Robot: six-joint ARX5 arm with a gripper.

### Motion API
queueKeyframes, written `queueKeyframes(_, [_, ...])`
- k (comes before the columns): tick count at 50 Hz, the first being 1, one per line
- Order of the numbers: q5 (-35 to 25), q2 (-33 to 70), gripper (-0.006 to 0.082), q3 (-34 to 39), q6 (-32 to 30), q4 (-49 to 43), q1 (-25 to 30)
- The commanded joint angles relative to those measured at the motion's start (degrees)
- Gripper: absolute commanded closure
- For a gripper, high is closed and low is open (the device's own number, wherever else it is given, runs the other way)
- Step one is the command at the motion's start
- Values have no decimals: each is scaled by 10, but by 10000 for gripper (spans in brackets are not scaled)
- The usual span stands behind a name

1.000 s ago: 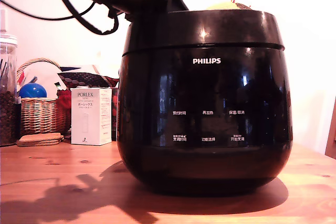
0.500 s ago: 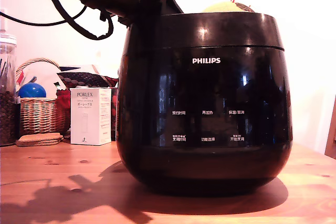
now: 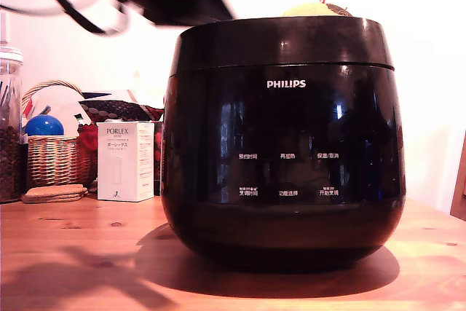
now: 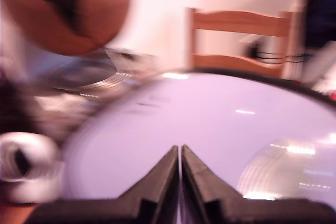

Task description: Close the rice cooker by pressing the lid down with medium force

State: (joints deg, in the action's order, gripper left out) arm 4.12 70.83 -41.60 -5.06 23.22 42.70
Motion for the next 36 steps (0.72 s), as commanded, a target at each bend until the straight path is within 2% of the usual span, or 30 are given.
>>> queueKeyframes(1, [12, -33, 786, 10, -26, -3, -18])
queueKeyframes(26, [141, -135, 786, 10, -75, -74, -163])
queueKeyframes(36, [159, -139, 786, 10, -74, -74, -200])
